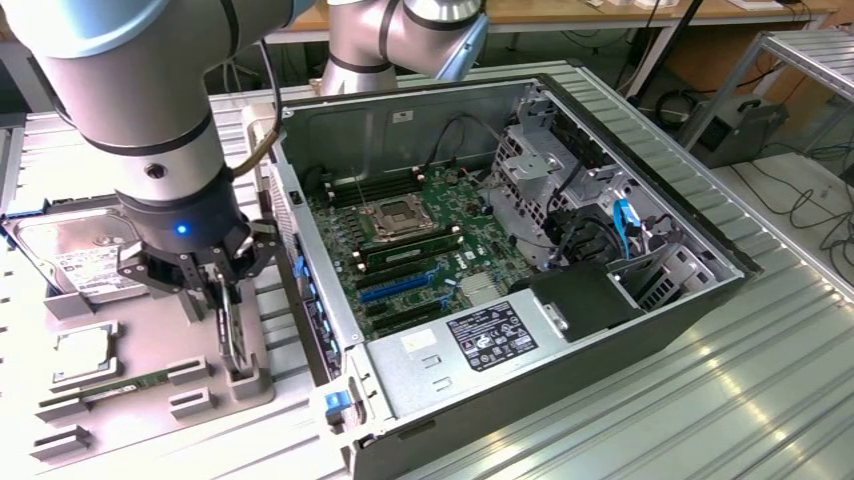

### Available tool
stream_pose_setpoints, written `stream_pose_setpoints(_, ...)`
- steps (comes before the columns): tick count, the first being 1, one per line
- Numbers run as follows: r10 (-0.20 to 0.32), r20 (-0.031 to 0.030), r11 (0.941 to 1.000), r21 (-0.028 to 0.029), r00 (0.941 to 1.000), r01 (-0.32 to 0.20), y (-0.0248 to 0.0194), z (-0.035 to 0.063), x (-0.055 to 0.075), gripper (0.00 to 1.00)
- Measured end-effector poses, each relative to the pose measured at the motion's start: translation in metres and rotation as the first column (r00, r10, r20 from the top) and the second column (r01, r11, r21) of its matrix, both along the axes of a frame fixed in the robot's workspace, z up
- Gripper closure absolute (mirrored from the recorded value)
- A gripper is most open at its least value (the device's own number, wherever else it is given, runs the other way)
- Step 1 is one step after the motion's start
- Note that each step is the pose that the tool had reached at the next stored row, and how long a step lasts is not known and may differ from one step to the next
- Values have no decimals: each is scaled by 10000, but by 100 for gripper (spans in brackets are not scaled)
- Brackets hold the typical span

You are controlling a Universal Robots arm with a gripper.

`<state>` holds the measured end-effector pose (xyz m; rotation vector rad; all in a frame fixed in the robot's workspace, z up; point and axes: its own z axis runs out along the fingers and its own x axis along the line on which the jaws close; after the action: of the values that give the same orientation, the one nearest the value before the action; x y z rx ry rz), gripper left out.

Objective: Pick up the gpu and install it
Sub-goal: 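Pick up the gpu and move the gpu toward the slot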

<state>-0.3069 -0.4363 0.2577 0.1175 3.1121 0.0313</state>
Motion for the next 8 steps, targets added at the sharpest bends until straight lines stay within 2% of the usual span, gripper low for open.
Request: stream_pose_setpoints(8, 0, -1, 10000, -1, 10000, 0, 0, 24, 0, 74)
